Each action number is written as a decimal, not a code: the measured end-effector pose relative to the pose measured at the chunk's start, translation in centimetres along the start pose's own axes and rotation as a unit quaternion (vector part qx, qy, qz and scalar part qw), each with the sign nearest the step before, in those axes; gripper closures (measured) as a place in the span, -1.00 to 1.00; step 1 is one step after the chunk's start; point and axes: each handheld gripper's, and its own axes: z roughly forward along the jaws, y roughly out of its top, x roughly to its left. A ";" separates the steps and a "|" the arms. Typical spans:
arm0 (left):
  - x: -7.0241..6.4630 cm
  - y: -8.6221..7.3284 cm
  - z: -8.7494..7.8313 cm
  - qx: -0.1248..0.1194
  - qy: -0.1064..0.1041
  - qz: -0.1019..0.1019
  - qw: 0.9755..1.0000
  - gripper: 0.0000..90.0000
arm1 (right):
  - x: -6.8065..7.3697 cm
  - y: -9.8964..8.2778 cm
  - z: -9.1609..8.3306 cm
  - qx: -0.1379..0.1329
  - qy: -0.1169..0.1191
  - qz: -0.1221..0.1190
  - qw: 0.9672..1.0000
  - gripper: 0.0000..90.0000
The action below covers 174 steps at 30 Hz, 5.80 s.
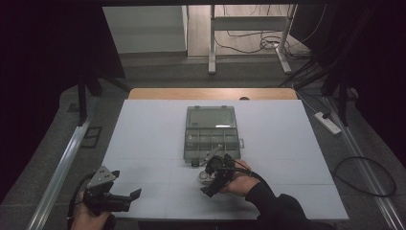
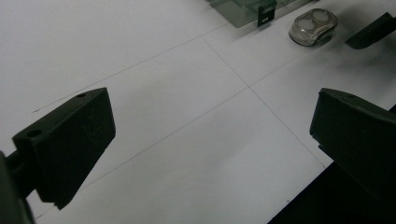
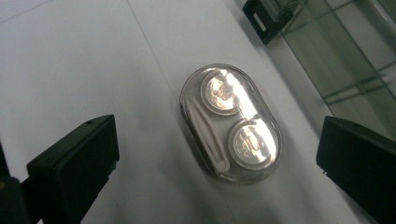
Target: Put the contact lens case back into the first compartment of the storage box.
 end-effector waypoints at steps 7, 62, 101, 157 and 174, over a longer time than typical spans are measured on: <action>0.0 0.0 0.0 -0.001 -0.001 0.002 1.000 -1.00 | -0.1 0.6 1.1 0.017 -0.001 -0.009 1.000 -1.00; -0.2 0.0 0.1 0.004 -0.009 0.016 1.000 -1.00 | -0.8 1.5 -2.1 -0.035 0.007 -0.019 0.999 0.09; -0.2 0.1 0.1 0.006 -0.009 0.018 1.000 -1.00 | -4.4 4.9 -2.6 -0.077 -0.029 0.051 0.995 0.09; -0.1 0.0 0.1 0.004 -0.011 0.018 1.000 -1.00 | -8.3 10.3 1.6 -0.102 -0.070 0.126 0.984 0.09; -0.1 0.0 0.1 0.001 -0.013 0.017 1.000 -1.00 | -8.2 11.3 3.5 -0.095 -0.087 0.126 0.984 0.08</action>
